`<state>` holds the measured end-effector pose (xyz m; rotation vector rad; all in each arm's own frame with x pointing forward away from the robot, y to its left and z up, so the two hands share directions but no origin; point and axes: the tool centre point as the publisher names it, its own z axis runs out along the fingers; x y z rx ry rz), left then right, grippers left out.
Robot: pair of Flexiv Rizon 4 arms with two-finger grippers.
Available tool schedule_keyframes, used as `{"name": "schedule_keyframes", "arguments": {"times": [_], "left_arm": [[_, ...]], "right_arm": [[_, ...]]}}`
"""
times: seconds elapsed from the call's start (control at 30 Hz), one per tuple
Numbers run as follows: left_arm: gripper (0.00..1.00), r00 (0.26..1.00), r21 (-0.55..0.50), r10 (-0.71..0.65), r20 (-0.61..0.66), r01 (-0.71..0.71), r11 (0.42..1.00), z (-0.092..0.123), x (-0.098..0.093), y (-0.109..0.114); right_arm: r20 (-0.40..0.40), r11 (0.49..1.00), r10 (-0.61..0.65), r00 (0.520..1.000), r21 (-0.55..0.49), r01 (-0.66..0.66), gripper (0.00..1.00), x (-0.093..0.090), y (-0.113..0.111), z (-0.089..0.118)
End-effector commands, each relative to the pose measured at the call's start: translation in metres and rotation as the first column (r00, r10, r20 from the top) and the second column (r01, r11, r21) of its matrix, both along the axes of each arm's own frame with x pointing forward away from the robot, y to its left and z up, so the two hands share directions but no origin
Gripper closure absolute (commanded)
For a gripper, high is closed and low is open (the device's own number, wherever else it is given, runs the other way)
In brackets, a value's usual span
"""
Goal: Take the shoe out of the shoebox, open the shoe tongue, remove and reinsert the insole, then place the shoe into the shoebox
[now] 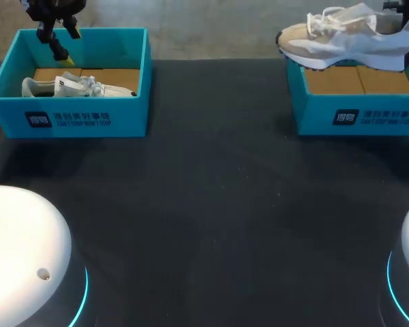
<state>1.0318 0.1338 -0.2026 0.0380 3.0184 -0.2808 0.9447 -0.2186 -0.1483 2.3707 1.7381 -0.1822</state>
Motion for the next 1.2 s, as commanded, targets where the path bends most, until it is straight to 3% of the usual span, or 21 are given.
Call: {"name": "schedule_keyframes", "arguments": {"times": [0.03, 0.83, 1.07, 1.2], "left_arm": [[0.0, 1.0, 0.0, -0.001, 0.002, 0.001, 1.0, -0.001, -0.001, 0.0], [0.0, 1.0, 0.0, -0.001, 0.002, 0.001, 1.0, -0.001, -0.001, 0.0], [0.0, 1.0, 0.0, -0.001, 0.002, 0.001, 1.0, -0.001, -0.001, 0.0], [0.0, 1.0, 0.0, -0.001, 0.002, 0.001, 1.0, -0.001, -0.001, 0.0]], "right_arm": [[0.178, 0.998, 0.045, 0.983, -0.048, -0.037, 1.0, -0.009, -0.001, -0.001], [0.178, 0.998, 0.045, 0.983, -0.048, -0.037, 1.0, -0.009, -0.001, -0.001], [0.183, 1.0, 0.018, 0.983, -0.015, -0.015, 1.0, -0.04, 0.025, 0.0], [0.162, 0.996, 0.041, 0.986, -0.08, -0.029, 1.0, -0.057, 0.043, 0.0]]}}
